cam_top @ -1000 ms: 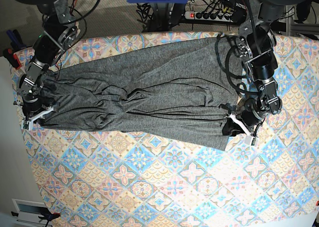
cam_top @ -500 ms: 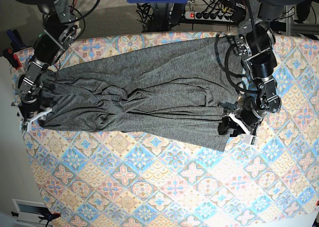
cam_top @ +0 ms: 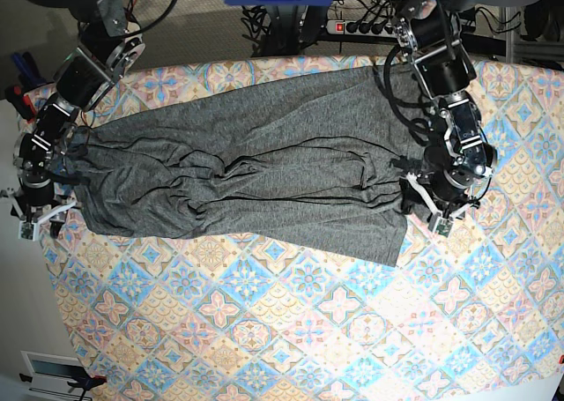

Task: Layout the t-shirt on the table in an organized manner, then fold the t-shirt properly
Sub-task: 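Release the shirt with the left gripper and lift it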

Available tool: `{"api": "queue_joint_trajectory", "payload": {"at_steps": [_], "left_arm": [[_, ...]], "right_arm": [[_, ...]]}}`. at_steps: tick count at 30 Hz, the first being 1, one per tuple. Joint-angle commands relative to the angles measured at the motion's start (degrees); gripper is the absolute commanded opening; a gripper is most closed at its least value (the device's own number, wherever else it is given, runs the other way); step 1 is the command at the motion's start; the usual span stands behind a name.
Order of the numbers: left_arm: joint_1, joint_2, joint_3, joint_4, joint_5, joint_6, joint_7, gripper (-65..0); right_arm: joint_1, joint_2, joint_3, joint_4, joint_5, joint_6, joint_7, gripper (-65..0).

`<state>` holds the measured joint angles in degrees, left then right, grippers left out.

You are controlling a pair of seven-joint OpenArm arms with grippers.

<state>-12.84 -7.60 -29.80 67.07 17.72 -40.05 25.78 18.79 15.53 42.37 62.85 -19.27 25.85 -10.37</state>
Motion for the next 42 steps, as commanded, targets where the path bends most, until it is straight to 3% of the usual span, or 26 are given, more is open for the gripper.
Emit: {"api": "queue_joint_trajectory", "payload": {"at_steps": [1, 8, 13, 22, 25, 30, 32, 36, 42], "left_arm": [[-1.36, -0.54, -0.04, 1.02, -0.97, 0.05, -1.12, -30.9], [-0.92, -0.54, 8.31, 1.28, -0.97, 0.05, -0.77, -30.8], [-0.57, -0.45, 8.83, 1.55, -1.14, 0.05, -0.77, -31.2], [4.8, -0.71, 8.31, 12.62, -1.06, 0.05, -0.77, -31.7], [6.2, -0.8, 8.31, 14.91, -1.06, 0.05, -0.77, -37.8], [8.05, -0.54, 8.31, 18.51, -1.06, 0.05, -0.77, -55.1], [8.05, -0.54, 8.31, 19.04, -1.06, 0.05, -0.77, -59.0], [7.79, -0.89, 8.22, 18.95, -0.97, 0.05, -0.77, -54.7], [7.61, -0.71, 3.91, 19.13, -0.97, 0.05, -0.77, -34.1]], "right_arm": [[1.57, 1.39, -0.04, 1.37, 0.94, -0.31, 1.89, -37.0], [0.16, 1.39, -0.13, 1.28, 0.94, -0.31, 1.89, -37.0], [-0.81, 1.39, -2.94, 1.28, 1.03, -0.31, 1.89, -37.0], [-1.95, 1.39, -3.38, 1.81, 1.03, -0.31, 1.89, -37.0], [-1.95, 1.39, -3.38, 1.81, 1.03, -0.31, 1.89, -37.0], [-1.95, 1.31, -3.47, 1.81, 1.03, -0.31, 1.89, -37.0], [-1.95, 1.31, -3.47, 1.81, 1.03, -0.31, 1.89, -37.0], [-1.95, 1.31, -3.47, 1.55, 1.03, -0.31, 1.89, -37.0], [-2.13, 1.31, -3.47, 1.46, 1.03, -0.31, 1.89, -37.0]]}}
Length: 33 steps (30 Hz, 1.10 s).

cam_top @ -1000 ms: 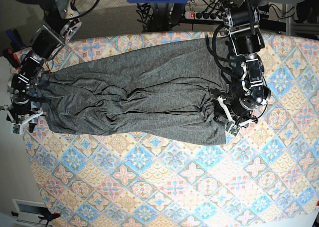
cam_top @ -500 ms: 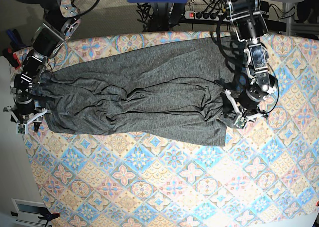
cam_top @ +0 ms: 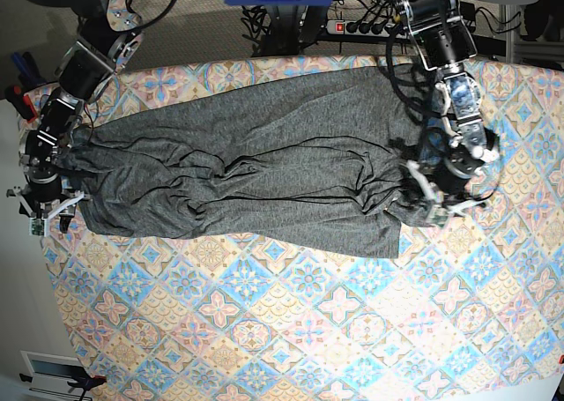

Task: Layout the t-shirt on the table in an organized manner, then fold the t-shirt properly
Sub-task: 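Release the shirt with the left gripper and lift it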

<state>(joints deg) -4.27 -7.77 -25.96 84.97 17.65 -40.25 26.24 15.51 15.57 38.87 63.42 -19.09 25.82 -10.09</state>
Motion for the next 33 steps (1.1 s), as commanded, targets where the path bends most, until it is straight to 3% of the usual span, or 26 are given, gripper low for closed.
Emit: {"api": "queue_joint_trajectory", "payload": {"at_steps": [1, 5, 18, 22, 27, 28, 33], "left_arm": [[-0.96, -0.45, -0.55, 1.23, -0.9, 0.25, -1.23, -30.0], [-0.96, -0.8, -1.08, 0.7, -0.81, 0.25, -1.23, -21.6], [-5.79, -2.12, -0.99, -14.33, -0.9, 0.25, -1.67, -22.5], [-5.88, -2.21, -0.81, -16.35, -0.9, 0.25, -1.67, -34.0], [-5.88, -2.03, -0.81, -16.53, -0.9, 0.25, -1.67, -60.1], [-5.88, -1.94, -0.81, -16.53, -0.9, 0.25, -1.67, -62.2], [-5.88, -1.94, -0.9, -15.21, -1.08, 0.25, -1.67, -60.8]], "right_arm": [[1.15, 1.26, 0.03, 0.89, 0.85, -0.29, 1.6, -37.0], [1.15, 1.26, 0.03, 0.8, 0.85, -0.29, 1.6, -37.0], [0.18, 1.26, 0.03, 0.89, 0.76, -0.29, 1.6, -37.0], [-0.34, 1.26, 0.03, 1.15, 0.76, -0.29, 1.78, -37.0], [-0.34, 1.26, 0.03, 1.15, 0.76, -0.29, 1.78, -37.0], [-0.34, 1.26, 0.03, 1.15, 0.76, -0.29, 1.78, -37.0], [-0.43, 1.26, 0.03, 1.24, 0.76, -0.29, 1.78, -37.0]]}}
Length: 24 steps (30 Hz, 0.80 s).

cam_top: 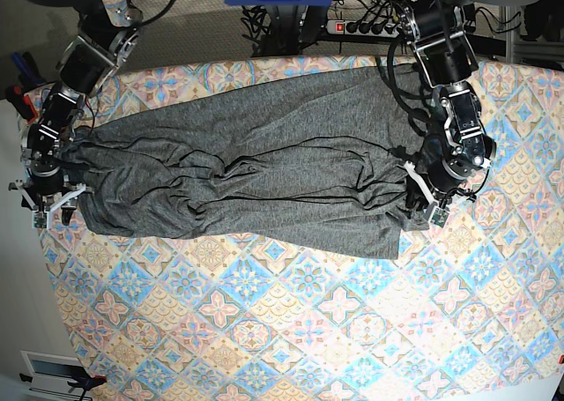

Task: Layout the t-shirt on the table in an organized manner, then fold the t-shirt properly
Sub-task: 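Release the shirt with the left gripper and lift it, then move the left gripper back to the shirt end and grasp the fabric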

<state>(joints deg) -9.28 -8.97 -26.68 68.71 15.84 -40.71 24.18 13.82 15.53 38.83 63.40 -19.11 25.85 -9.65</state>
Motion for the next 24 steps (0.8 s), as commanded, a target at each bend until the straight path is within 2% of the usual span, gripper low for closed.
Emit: {"api": "queue_joint_trajectory", "payload": {"at_steps": [1, 8, 14, 16, 22, 24], "left_arm": [[-0.88, -0.74, -0.27, 1.93, 0.56, 0.71, 0.39, -61.0], [-0.44, 1.46, -0.44, 13.97, 0.56, 0.71, 0.83, -61.4], [0.79, 5.76, 1.31, 22.24, 0.82, 0.71, 0.91, -61.4], [1.85, 6.47, 3.6, 24.0, 0.82, 0.71, 0.91, -61.4], [4.22, 6.47, 16.35, 25.05, 1.09, 0.71, 0.91, -60.9], [4.84, 6.29, 19.42, 24.52, 2.05, 0.71, 0.91, -57.8]], "right_arm": [[1.25, 1.31, 0.07, 1.26, 0.78, -0.31, 1.34, -37.0], [1.16, 1.31, 0.07, 1.26, 0.78, -0.31, 1.34, -37.0], [1.16, 1.31, 0.07, 1.35, 0.78, -0.31, 1.34, -37.0], [1.16, 1.31, 0.07, 1.35, 0.78, -0.31, 1.34, -37.0], [1.16, 1.31, 0.16, 1.35, 0.78, -0.31, 1.25, -37.0], [1.16, 1.31, 0.25, 1.35, 0.78, -0.31, 1.17, -37.0]]}}
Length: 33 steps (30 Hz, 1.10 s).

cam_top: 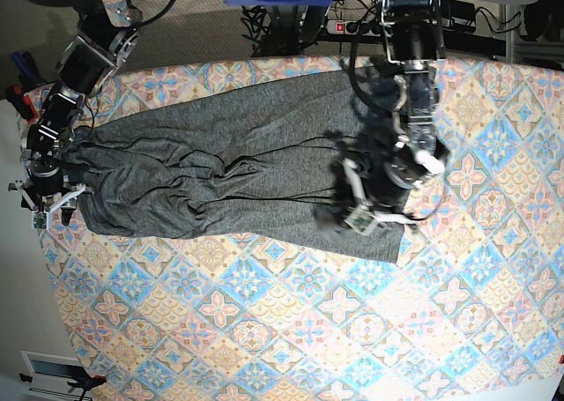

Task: Layout the t-shirt on the table in an organized manner, then fold the t-shirt properly
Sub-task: 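Move the left gripper back to the shirt end and grasp the fabric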

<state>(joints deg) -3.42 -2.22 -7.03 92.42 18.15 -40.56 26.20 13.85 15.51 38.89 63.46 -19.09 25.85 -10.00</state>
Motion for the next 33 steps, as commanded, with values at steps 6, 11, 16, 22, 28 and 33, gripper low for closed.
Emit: {"api": "queue_joint_trajectory", "payload": {"at_steps": [6, 11, 16, 22, 28, 33], "left_arm": [[-0.14, -0.11, 2.32, -0.69, 8.09, 0.56, -1.27, -38.4], [1.97, -0.11, 2.59, 1.78, 8.97, 0.56, -1.45, -26.3], [5.13, 0.86, 2.59, 8.28, 5.8, 0.56, -1.62, -26.2], [9.35, 2.53, 2.41, 14.61, 4.66, 0.56, -1.18, -26.2], [14.63, 2.17, 1.09, 17.95, 4.66, 0.56, -1.18, -26.2], [19.2, 2.09, -2.16, 20.59, 4.22, 0.56, -1.27, -26.1]], "right_arm": [[0.09, 1.33, 0.45, 1.29, 0.76, -0.31, 1.52, -36.9], [-1.93, 1.33, 0.45, 3.13, 1.2, -0.31, 1.78, -37.0], [-4.04, -0.87, 0.53, 11.48, 3.05, -0.31, 1.87, -37.0], [-8.62, -2.54, 0.45, 20.1, 4.63, -0.31, 1.43, -37.0], [-14.24, -3.86, 4.05, 21.59, 7.62, -0.31, 1.43, -37.0], [-18.64, -3.86, 11.17, 23.79, 16.67, 3.3, 0.29, -36.9]]}}
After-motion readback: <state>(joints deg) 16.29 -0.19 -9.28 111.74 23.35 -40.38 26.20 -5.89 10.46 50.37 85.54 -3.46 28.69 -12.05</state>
